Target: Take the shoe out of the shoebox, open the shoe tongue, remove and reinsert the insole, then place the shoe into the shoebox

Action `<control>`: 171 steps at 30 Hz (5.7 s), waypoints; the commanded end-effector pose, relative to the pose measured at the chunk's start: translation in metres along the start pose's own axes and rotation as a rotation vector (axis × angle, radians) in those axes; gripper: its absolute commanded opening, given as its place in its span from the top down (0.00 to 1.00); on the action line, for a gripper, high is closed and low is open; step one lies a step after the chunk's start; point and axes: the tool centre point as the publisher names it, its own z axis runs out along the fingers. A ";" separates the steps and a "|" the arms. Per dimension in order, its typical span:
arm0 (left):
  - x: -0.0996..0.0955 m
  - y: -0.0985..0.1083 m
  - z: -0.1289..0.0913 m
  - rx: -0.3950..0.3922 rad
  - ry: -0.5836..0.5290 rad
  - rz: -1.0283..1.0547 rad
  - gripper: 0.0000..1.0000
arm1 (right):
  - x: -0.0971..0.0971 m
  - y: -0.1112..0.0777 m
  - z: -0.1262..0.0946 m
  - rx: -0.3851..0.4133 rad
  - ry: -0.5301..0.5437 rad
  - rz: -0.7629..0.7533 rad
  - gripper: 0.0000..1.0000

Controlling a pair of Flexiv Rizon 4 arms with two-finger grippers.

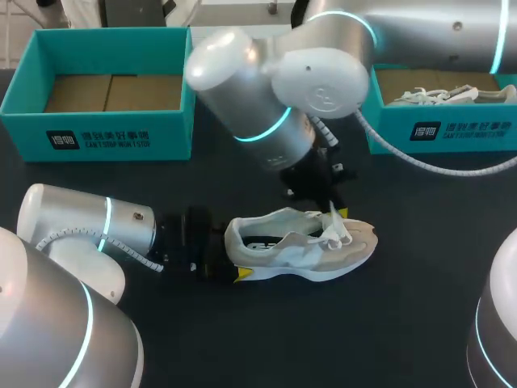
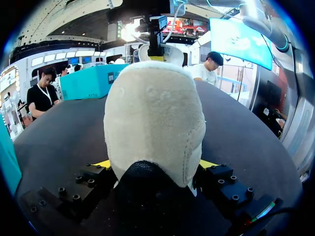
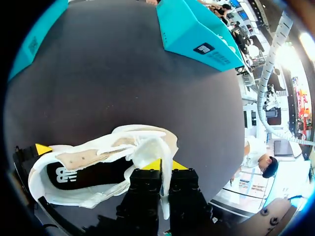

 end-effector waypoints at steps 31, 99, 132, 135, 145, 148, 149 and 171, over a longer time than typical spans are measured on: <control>-0.002 0.004 0.001 -0.005 -0.001 -0.001 1.00 | -0.048 0.013 0.031 -0.075 0.217 0.068 0.00; -0.002 0.004 0.001 -0.005 -0.001 -0.001 1.00 | 0.042 0.035 -0.191 -0.392 0.339 -1.145 1.00; -0.002 0.004 0.001 -0.005 -0.001 -0.001 1.00 | 0.111 -0.017 -0.021 -0.268 0.426 -1.608 1.00; -0.002 0.004 0.001 -0.005 -0.001 -0.001 1.00 | 0.113 -0.015 -0.012 -0.269 0.430 -1.601 1.00; -0.002 0.004 0.001 -0.005 -0.001 -0.001 1.00 | 0.120 -0.005 0.006 -0.316 0.409 -1.567 1.00; -0.002 0.004 0.001 -0.005 -0.001 -0.001 1.00 | 0.120 -0.004 0.008 -0.331 0.404 -1.560 0.77; -0.002 0.004 0.001 -0.005 -0.001 -0.001 1.00 | 0.120 -0.003 0.008 -0.333 0.404 -1.559 0.67; -0.002 0.004 0.001 -0.005 -0.001 -0.001 1.00 | 0.152 -0.021 0.033 -0.275 0.502 -1.507 1.00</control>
